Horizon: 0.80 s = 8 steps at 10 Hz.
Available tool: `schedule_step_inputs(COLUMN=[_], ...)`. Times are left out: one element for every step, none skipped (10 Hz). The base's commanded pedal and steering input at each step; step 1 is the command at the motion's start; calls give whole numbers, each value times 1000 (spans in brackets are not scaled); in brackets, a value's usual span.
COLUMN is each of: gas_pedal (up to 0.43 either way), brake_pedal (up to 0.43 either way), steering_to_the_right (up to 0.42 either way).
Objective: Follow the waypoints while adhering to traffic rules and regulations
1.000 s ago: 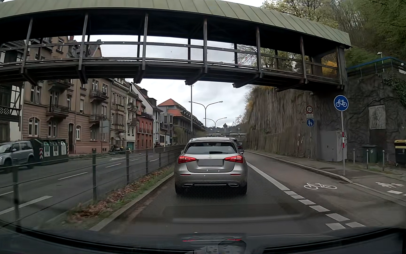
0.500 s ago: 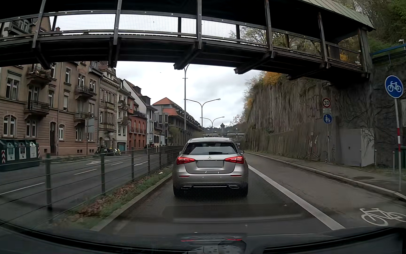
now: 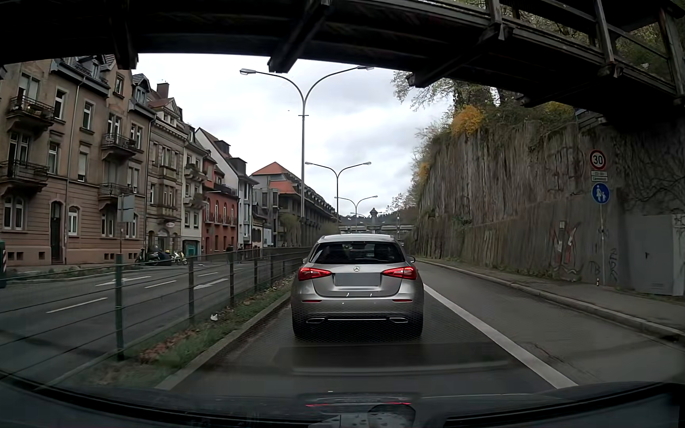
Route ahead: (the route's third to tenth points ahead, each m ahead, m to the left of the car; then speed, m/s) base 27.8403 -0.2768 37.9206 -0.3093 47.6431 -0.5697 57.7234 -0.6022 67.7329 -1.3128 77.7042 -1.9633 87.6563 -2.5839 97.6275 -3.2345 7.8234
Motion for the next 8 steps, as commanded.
schedule_step_inputs(gas_pedal=[98, 98, 98, 98, 87, 87, 67, 59], brake_pedal=[0, 0, 0, 0, 0, 0, 0, 0], steering_to_the_right=[6, 5, 5, 4, 4, 4, 4, 4])
